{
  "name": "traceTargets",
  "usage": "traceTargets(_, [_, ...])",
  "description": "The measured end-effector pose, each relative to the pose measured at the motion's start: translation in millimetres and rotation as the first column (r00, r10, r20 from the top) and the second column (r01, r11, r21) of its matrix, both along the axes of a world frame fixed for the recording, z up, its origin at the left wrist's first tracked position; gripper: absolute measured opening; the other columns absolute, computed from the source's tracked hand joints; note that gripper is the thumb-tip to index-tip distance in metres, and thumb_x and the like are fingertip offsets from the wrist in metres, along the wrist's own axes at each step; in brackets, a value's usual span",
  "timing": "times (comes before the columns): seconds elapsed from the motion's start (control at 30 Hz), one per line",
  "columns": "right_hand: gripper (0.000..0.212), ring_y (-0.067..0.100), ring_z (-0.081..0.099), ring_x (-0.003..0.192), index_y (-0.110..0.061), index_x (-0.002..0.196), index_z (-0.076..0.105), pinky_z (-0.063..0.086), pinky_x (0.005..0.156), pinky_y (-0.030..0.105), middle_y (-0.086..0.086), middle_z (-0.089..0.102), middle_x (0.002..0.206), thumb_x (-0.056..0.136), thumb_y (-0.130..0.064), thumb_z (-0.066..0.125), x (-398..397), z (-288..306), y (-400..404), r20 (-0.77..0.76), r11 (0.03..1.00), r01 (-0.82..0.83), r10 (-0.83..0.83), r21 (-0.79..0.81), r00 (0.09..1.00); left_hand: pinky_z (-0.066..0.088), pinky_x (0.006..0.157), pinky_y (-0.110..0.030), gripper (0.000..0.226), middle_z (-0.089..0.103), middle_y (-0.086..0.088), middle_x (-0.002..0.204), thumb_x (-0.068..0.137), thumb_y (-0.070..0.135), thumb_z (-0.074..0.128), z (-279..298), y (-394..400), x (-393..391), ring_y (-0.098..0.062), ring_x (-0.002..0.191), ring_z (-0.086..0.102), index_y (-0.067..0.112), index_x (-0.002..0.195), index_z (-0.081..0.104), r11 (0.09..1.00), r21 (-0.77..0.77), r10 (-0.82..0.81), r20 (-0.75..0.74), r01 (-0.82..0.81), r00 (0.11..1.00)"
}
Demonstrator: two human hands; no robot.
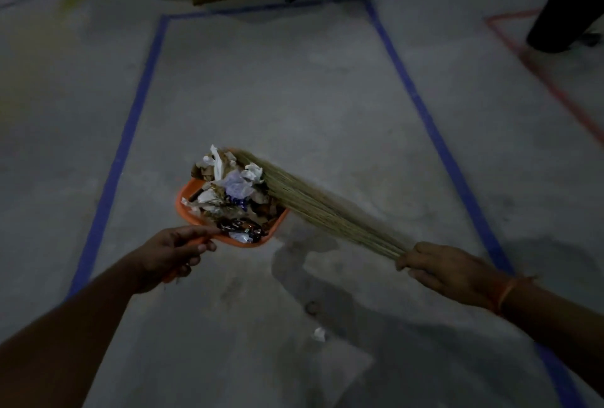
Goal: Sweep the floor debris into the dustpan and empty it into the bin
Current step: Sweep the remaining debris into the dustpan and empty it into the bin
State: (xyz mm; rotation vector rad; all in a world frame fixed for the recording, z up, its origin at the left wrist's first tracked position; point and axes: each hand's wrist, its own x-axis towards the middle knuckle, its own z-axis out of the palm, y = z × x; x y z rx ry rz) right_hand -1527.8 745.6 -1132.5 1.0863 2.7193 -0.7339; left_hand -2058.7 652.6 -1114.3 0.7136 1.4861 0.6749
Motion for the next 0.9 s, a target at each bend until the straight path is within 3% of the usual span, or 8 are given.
traceTargets(0.2, [0.031, 0.005, 0.058, 0.098, -0.040, 0.121, 0.056, 0.045, 0.087, 0.018, -0.006, 0.060, 0.113, 0.097, -0.048, 0.038, 71, 117, 93, -0.058, 0.992, 0.127, -0.126, 0.023, 0.990, 0.040, 0.049, -0.025, 0.040, 0.068, -0.009, 0.102, 0.098, -0.005, 0.053, 97, 148, 80, -0.013, 0.061, 0.051, 0.014, 0.132, 0.064, 0.996, 0.046, -0.076, 0.007, 0.076, 0.997])
traceTargets(0.33, [0.028, 0.009, 0.062, 0.096, -0.038, 0.120, 0.058, 0.049, 0.087, 0.023, -0.009, 0.062, 0.112, 0.095, -0.044, 0.046, 141, 162, 164, -0.121, 0.979, 0.201, -0.196, 0.032, 0.973, 0.040, 0.049, -0.025, 0.041, 0.068, -0.009, 0.103, 0.097, -0.005, 0.054, 140, 244, 157, -0.014, 0.063, 0.051, 0.016, 0.131, 0.065, 0.991, 0.084, -0.106, -0.008, 0.107, 0.994])
traceTargets(0.5, [0.027, 0.007, 0.061, 0.096, -0.046, 0.120, 0.052, 0.049, 0.087, 0.028, -0.013, 0.059, 0.111, 0.095, -0.044, 0.044, 237, 219, 247, -0.079, 0.968, 0.247, -0.242, 0.053, 0.967, 0.040, 0.049, -0.024, 0.041, 0.068, -0.009, 0.102, 0.097, -0.006, 0.054, 199, 345, 257, -0.014, 0.064, 0.052, 0.018, 0.127, 0.068, 0.984, 0.118, -0.135, 0.004, 0.134, 0.991])
traceTargets(0.63, [0.026, 0.002, 0.057, 0.090, -0.047, 0.118, 0.052, 0.038, 0.083, 0.009, -0.017, 0.056, 0.105, 0.094, -0.037, 0.050, 314, 264, 307, -0.060, 0.952, 0.286, -0.281, 0.110, 0.958, 0.038, 0.049, -0.025, 0.041, 0.068, -0.010, 0.103, 0.096, -0.007, 0.056, 236, 425, 333, -0.015, 0.063, 0.050, 0.016, 0.128, 0.068, 0.976, 0.139, -0.175, 0.027, 0.170, 0.984])
traceTargets(0.77, [0.026, 0.008, 0.059, 0.095, -0.044, 0.121, 0.052, 0.047, 0.083, 0.024, -0.013, 0.057, 0.110, 0.097, -0.043, 0.043, 387, 294, 367, -0.045, 0.949, 0.288, -0.284, 0.131, 0.958, 0.038, 0.049, -0.026, 0.040, 0.068, -0.011, 0.104, 0.096, -0.006, 0.057, 257, 516, 402, -0.016, 0.063, 0.050, 0.017, 0.128, 0.069, 0.963, 0.151, -0.229, 0.037, 0.222, 0.973])
traceTargets(0.9, [0.033, 0.009, 0.060, 0.088, -0.042, 0.120, 0.054, 0.048, 0.077, 0.024, -0.014, 0.058, 0.108, 0.096, -0.052, 0.034, 454, 310, 431, -0.080, 0.927, 0.350, -0.342, 0.137, 0.936, 0.038, 0.049, -0.026, 0.038, 0.068, -0.012, 0.104, 0.097, -0.006, 0.056, 266, 616, 477, -0.016, 0.062, 0.050, 0.017, 0.124, 0.070, 0.947, 0.158, -0.290, 0.053, 0.279, 0.955])
